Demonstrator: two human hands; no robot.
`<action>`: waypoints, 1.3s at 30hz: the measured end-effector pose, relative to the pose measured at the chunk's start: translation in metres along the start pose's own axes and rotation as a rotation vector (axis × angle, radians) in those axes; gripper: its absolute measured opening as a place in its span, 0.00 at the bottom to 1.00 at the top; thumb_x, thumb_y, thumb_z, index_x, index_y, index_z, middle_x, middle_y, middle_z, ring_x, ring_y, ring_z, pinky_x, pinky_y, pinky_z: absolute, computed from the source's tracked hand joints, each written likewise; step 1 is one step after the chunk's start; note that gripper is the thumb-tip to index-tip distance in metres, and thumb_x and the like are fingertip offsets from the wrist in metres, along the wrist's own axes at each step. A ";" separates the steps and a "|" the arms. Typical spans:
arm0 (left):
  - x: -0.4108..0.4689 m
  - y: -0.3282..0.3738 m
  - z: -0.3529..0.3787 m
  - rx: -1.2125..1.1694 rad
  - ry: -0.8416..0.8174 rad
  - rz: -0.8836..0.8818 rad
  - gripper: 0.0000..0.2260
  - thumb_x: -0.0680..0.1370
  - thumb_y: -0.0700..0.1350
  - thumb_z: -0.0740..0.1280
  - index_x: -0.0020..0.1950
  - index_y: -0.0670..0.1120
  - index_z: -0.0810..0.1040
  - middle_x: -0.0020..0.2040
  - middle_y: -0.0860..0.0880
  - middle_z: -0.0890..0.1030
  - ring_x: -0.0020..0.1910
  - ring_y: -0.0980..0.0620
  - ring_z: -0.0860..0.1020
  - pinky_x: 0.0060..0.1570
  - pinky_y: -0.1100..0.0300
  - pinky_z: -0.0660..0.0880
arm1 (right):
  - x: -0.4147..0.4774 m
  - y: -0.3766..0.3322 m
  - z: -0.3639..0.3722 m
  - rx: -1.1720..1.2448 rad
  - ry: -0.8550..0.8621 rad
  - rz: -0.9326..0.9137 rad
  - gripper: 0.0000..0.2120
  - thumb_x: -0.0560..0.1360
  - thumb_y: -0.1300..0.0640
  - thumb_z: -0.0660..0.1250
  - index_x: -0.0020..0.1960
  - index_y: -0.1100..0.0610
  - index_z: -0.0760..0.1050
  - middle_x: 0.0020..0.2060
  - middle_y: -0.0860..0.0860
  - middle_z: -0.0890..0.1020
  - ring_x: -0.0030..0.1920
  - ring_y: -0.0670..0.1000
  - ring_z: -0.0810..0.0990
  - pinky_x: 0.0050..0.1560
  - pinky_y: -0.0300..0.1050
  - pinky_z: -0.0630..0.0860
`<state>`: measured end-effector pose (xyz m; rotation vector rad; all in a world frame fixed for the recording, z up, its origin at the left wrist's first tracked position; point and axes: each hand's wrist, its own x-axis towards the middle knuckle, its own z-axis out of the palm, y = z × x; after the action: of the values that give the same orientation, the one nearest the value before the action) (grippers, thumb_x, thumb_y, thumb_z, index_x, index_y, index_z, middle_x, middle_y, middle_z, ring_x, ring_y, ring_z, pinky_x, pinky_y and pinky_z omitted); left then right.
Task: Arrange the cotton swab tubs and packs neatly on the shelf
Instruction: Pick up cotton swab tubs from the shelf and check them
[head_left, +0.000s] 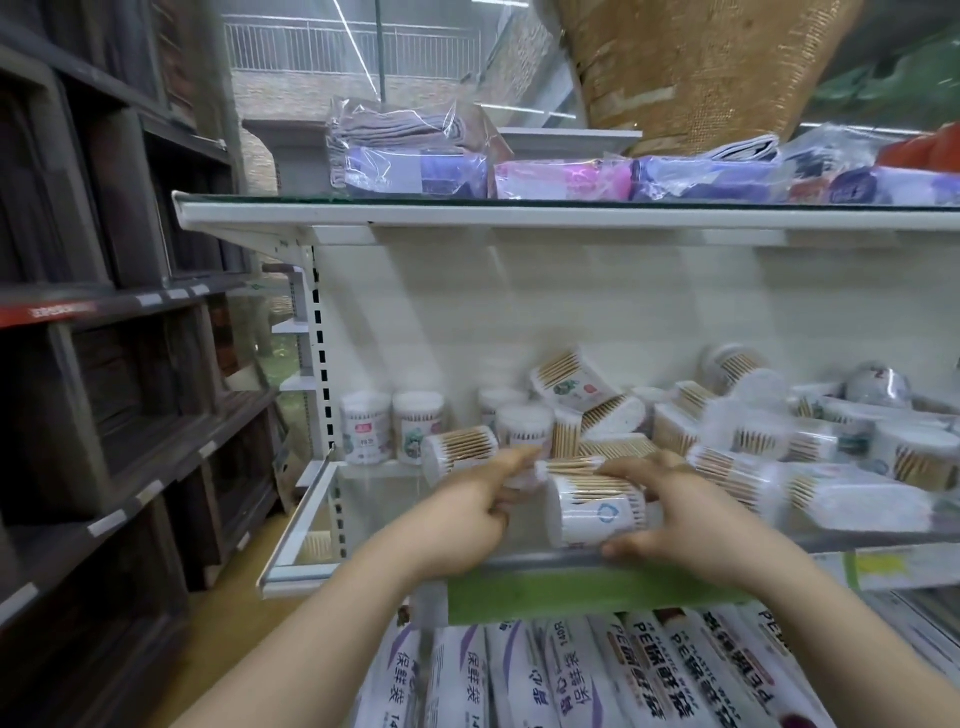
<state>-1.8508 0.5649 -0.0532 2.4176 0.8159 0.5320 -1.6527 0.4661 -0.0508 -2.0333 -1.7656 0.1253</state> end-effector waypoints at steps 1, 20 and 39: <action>0.002 -0.001 -0.006 0.033 0.040 -0.020 0.29 0.78 0.34 0.56 0.73 0.59 0.59 0.72 0.55 0.68 0.65 0.56 0.72 0.62 0.60 0.71 | 0.000 0.003 -0.001 0.005 0.009 0.004 0.38 0.63 0.39 0.74 0.69 0.38 0.63 0.64 0.44 0.67 0.58 0.45 0.71 0.61 0.42 0.69; 0.037 -0.047 -0.046 0.146 0.213 -0.270 0.27 0.70 0.43 0.73 0.67 0.49 0.71 0.60 0.48 0.78 0.56 0.51 0.76 0.53 0.63 0.71 | -0.003 0.023 -0.010 -0.020 0.090 0.106 0.35 0.69 0.52 0.72 0.73 0.49 0.61 0.64 0.49 0.74 0.60 0.48 0.74 0.60 0.40 0.70; -0.016 -0.028 -0.046 -1.283 -0.051 -0.253 0.20 0.74 0.37 0.65 0.66 0.33 0.71 0.61 0.33 0.77 0.62 0.37 0.76 0.59 0.47 0.75 | 0.012 0.004 0.002 -0.099 0.130 0.016 0.38 0.73 0.38 0.64 0.76 0.51 0.54 0.76 0.50 0.56 0.75 0.53 0.53 0.73 0.49 0.56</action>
<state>-1.8982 0.5898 -0.0363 1.1290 0.4785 0.6155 -1.6477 0.4773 -0.0514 -2.0744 -1.7068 -0.0892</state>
